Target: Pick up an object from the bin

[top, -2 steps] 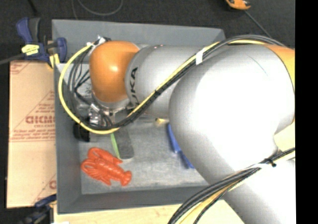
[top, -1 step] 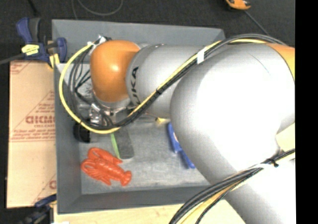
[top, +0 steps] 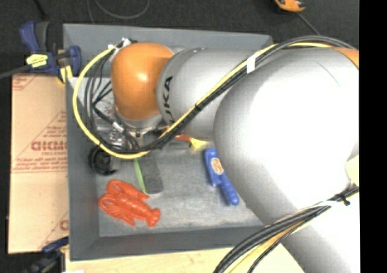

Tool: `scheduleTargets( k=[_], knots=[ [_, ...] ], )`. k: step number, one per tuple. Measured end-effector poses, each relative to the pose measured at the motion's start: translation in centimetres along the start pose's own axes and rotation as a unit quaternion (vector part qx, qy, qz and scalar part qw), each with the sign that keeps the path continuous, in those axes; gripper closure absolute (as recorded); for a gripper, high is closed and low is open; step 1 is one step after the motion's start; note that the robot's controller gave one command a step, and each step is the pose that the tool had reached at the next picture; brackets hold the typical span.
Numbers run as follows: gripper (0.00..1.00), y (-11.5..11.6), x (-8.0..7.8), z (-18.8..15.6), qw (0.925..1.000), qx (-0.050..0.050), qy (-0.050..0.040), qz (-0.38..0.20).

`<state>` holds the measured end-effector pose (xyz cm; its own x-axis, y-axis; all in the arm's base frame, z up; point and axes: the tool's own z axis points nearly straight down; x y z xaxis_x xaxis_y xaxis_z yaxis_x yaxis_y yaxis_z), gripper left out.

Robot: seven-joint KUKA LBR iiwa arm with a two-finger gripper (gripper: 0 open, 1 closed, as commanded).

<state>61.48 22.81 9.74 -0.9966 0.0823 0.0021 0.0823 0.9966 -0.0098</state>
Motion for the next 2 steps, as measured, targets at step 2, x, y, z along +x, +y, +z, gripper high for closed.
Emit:
scheduleTargets(
  k=[2],
  knots=[
    [1.0,0.3,-0.1,-3.1,1.0,-0.005,-0.0037,0.0]
  ],
)
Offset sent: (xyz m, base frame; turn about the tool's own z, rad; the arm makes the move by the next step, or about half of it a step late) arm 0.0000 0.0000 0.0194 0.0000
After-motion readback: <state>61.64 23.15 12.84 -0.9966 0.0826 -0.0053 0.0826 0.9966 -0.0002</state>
